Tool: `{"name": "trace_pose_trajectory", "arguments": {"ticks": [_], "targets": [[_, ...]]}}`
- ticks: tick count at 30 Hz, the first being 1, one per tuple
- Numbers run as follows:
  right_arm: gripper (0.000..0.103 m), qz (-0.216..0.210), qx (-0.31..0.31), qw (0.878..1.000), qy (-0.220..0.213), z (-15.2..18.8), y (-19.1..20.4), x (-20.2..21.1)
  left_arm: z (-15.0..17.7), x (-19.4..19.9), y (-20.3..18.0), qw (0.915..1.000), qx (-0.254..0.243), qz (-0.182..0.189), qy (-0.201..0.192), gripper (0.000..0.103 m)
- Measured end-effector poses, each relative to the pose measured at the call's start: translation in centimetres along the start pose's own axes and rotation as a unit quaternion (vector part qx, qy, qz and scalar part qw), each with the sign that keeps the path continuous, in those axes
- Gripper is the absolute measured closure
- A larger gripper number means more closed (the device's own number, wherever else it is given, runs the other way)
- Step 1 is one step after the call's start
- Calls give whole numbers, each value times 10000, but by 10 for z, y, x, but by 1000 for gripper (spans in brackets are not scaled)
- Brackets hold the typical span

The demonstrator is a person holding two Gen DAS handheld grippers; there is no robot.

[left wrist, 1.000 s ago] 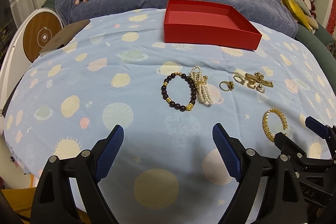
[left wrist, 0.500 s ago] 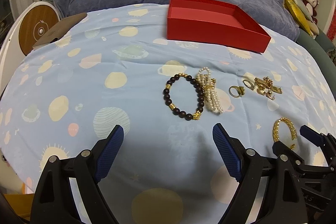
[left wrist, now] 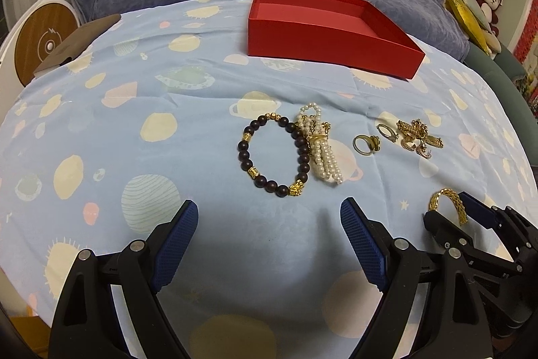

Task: Organize jewelry
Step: 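Grasp the white pearl bracelet with the left tool while the right tool grasps the gold cuff bangle, then carry both bracelets into the red box and open both tools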

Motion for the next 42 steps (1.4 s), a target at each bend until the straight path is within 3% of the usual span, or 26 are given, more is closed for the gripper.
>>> {"name": "trace_pose_trajectory", "arguments": {"ticks": [8, 13, 16, 20, 24, 27, 42], "targets": [[49, -42, -218, 9997, -108, -10, -9, 7, -21, -6, -15, 9997, -29, 157, -176, 20], [49, -27, -331, 9994, -118, -12, -17, 8, -32, -17, -21, 9996, -55, 211, -174, 33], [49, -12, -364, 9993, -123, -12, -21, 9, -33, -21, -26, 9994, -216, 152, -220, 44], [49, -16, -434, 9990, -114, -11, -25, 10, -31, -27, -35, 9987, -418, 247, -158, 71], [49, -16, -440, 9989, -146, -12, -26, 13, -28, -32, -39, 9982, -557, 198, -128, 79], [49, -7, -446, 9989, -166, -12, -27, 14, -28, -30, -38, 9983, -488, 281, -159, 93], [49, -109, -425, 9985, -331, -21, -22, 22, -43, 8, -31, 9956, -252, 739, -510, 100]]}}
Point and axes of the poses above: each gripper's, at about its wrist camera, not at the fingertips, and x roughly against the way its jaws point, y to its left, z to its underside, the point moved 7 cm from there along -x, roughly the way its jaws point, and after that the axes turned 1 degree about -z, right-handed, at the moved point
